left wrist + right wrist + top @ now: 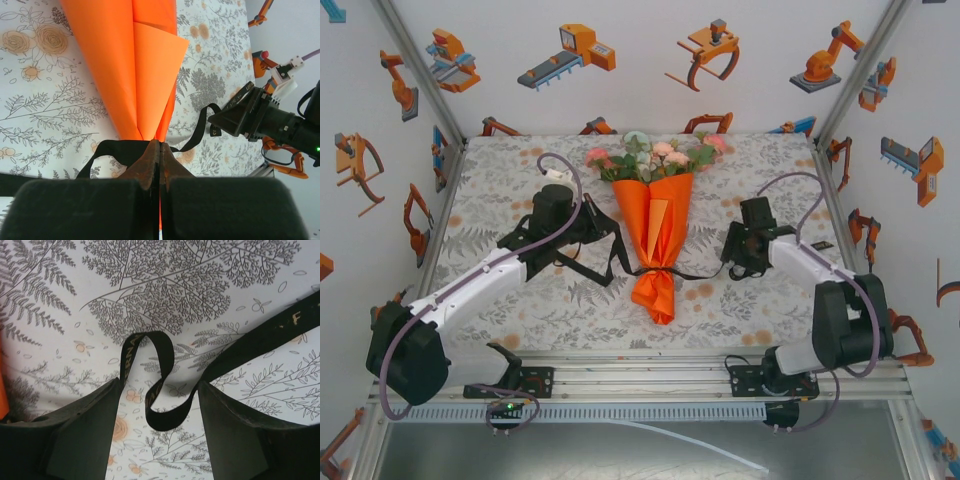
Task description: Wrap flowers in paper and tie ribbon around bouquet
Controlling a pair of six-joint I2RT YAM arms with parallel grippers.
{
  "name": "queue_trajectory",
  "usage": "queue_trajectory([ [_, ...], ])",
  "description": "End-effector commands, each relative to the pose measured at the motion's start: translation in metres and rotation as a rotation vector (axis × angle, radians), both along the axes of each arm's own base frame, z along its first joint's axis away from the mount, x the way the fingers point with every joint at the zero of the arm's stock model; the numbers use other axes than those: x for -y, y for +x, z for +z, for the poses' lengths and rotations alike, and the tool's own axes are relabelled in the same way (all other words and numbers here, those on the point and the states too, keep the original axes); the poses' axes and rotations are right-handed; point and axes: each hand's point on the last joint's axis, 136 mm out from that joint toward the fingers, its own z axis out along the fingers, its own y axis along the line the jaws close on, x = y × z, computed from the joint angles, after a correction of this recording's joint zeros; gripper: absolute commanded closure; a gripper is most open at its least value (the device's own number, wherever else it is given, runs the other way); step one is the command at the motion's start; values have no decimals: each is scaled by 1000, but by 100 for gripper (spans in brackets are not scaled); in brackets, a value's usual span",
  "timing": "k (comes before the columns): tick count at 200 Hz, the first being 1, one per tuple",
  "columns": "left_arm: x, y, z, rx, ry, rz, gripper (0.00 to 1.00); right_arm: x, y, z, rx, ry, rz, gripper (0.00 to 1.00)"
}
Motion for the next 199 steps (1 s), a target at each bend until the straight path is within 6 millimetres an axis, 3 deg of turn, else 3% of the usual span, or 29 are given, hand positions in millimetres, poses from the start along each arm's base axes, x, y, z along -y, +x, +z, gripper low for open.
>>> queue_trajectory([
  [1,0,1,10,30,18,-2,100,7,14,5,19,-111,-38,40],
  [38,-1,0,7,24,24,0,100,-4,27,-3,6,-171,-11,45],
  [58,-1,0,6,20,28,-1,100,-5,28,-7,-2,-187,-22,57],
  [76,0,0,6,21,29,-1,100,-6,27,-10,-8,-177,-31,61],
  [96,0,1,5,21,29,-2,100,-11,26,-12,-17,-143,-40,60],
  [115,2,2,4,17,27,-6,100,-13,24,-18,-24,-122,-57,50],
  [129,2,1,4,14,26,-7,100,-15,24,-22,-27,-110,-54,50],
  [166,-1,0,5,20,33,1,100,-15,30,-15,15,-116,-33,82],
  [190,0,-3,6,30,32,-20,100,-24,42,20,129,-99,58,100],
  [199,1,-4,7,39,32,-30,100,-34,45,36,183,-68,114,100],
])
